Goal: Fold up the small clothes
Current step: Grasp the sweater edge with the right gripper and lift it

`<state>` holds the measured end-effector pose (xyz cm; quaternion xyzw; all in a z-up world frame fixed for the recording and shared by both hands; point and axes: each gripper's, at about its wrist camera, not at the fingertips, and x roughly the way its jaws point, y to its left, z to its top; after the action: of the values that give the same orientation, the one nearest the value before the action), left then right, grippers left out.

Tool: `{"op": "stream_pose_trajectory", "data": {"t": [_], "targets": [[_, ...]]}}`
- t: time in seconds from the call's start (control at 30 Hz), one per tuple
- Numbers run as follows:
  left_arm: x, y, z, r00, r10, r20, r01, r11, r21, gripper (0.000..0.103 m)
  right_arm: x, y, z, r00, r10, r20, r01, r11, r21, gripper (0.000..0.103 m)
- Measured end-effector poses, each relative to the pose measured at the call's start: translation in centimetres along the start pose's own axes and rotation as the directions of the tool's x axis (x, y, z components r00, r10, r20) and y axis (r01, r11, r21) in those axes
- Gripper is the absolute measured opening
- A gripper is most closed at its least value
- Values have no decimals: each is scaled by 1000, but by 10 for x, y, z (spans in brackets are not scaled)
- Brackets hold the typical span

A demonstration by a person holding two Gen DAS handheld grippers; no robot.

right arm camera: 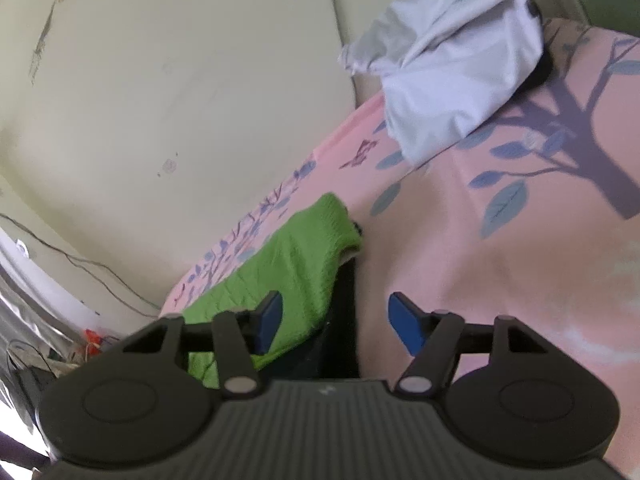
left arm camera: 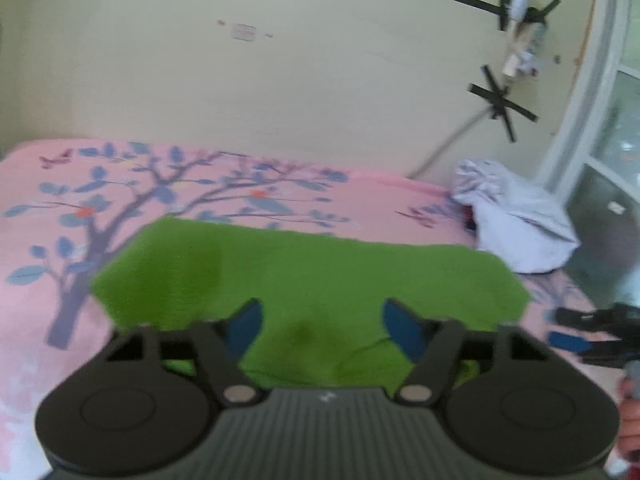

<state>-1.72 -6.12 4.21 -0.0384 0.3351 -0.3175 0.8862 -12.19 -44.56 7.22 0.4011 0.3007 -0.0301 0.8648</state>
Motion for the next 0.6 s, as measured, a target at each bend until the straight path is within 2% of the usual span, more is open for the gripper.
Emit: {"op": "stream_pose_trajectory", "data": {"t": [0.07, 0.1, 0.17, 0.37, 0.53, 0.6], "targets": [[8, -4, 2, 998, -48, -35, 48, 999, -6, 37, 9, 0, 1, 1000, -3, -23, 3, 1000, -4, 56], [12, -6, 3, 997, -58, -46, 58, 998, -9, 35, 15, 0, 1, 999, -1, -41, 1, 1000, 4, 51], [20, -8, 3, 996, -60, -63, 60, 998, -7, 23, 26, -2, 1, 997, 5, -77, -4, 1000, 18, 48], [50, 0, -3, 987, -69, -143, 62, 997, -53, 19, 47, -2, 2, 995, 44, -89, -40, 998, 53, 43], [54, 4, -6, 988, -68, -140, 60, 997, -56, 18, 55, 5, 5, 991, 69, -117, -59, 995, 83, 35], [54, 5, -6, 987, -73, -142, 65, 996, -57, 18, 49, 18, 6, 987, 115, -110, -107, 992, 73, 32]]}}
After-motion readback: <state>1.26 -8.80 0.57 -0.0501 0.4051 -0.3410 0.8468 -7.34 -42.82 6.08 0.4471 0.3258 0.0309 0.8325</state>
